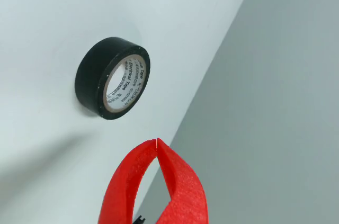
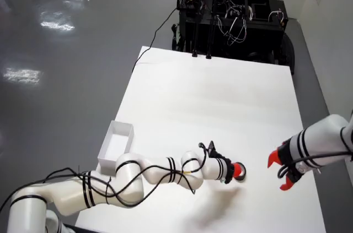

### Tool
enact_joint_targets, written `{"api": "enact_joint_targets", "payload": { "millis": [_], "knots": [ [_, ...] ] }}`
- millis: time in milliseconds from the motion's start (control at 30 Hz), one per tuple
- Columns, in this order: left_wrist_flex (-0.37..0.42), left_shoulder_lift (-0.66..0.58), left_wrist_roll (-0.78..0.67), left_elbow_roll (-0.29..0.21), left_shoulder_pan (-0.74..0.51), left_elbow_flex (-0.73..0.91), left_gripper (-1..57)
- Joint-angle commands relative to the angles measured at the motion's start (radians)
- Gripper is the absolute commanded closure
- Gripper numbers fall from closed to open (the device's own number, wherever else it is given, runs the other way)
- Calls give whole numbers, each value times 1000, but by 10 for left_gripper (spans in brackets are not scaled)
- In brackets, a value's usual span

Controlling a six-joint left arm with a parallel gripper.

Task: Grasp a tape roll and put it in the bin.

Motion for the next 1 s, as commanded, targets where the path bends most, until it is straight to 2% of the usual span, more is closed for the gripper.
{"api": "enact_joint_targets", "payload": {
  "millis": [33, 500, 567, 767, 867, 1000],
  "knots": [
    [-119, 43, 81, 0, 21, 2, 570],
    [-162, 58, 146, 0, 11, 30, 570],
    [-145, 58, 167, 0, 4, 31, 570],
    [-27, 60, 150, -1, 15, 22, 570],
    [-6, 60, 146, -1, 18, 22, 570],
    [-23, 61, 124, -1, 23, 15, 570]
  ]
}}
